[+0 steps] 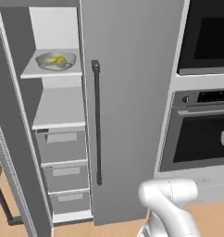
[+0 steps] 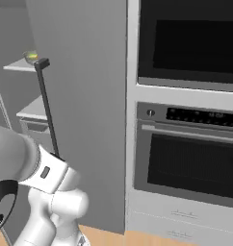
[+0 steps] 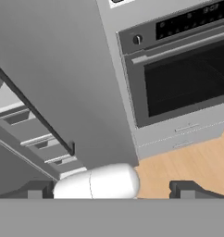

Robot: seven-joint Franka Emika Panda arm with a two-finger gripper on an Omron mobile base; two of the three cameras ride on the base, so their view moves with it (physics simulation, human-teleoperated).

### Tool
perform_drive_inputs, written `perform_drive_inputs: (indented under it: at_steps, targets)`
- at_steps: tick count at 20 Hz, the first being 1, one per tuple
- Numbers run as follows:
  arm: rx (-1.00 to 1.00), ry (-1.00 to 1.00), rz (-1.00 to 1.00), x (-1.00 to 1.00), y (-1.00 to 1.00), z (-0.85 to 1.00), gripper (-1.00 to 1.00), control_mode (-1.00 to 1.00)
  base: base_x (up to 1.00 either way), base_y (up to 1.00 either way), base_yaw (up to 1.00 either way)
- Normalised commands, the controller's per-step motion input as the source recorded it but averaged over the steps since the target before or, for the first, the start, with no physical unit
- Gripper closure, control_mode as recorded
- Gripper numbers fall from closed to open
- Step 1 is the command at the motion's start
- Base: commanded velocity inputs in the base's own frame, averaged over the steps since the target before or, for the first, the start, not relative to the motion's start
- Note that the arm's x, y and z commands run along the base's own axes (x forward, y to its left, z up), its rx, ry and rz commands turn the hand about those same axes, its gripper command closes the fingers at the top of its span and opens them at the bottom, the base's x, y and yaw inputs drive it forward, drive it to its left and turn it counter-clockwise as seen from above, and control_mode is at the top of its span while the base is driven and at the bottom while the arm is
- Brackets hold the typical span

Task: Take the meat container that has the shrimp and place it on the second highest rack of the freezer. Then take the vegetable container that has the corn and lemon and place it on the highest rack of the freezer.

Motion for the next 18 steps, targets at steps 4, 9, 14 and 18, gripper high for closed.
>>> perform_drive_inputs:
  at_steps: [4, 9, 14, 18]
  targets:
    - [0.00, 0.00, 0.00, 0.00, 0.00, 0.00, -1.00, 1.00, -0.19, -0.34, -0.64]
    - [0.00, 0.00, 0.00, 0.00, 0.00, 0.00, -1.00, 1.00, 0.00, -0.06, -0.79]
    - [0.00, 0.00, 0.00, 0.00, 0.00, 0.00, -1.00, 1.00, 0.00, 0.00, -0.83]
    - [0.00, 0.00, 0.00, 0.00, 0.00, 0.00, -1.00, 1.00, 0.00, 0.00, -0.81]
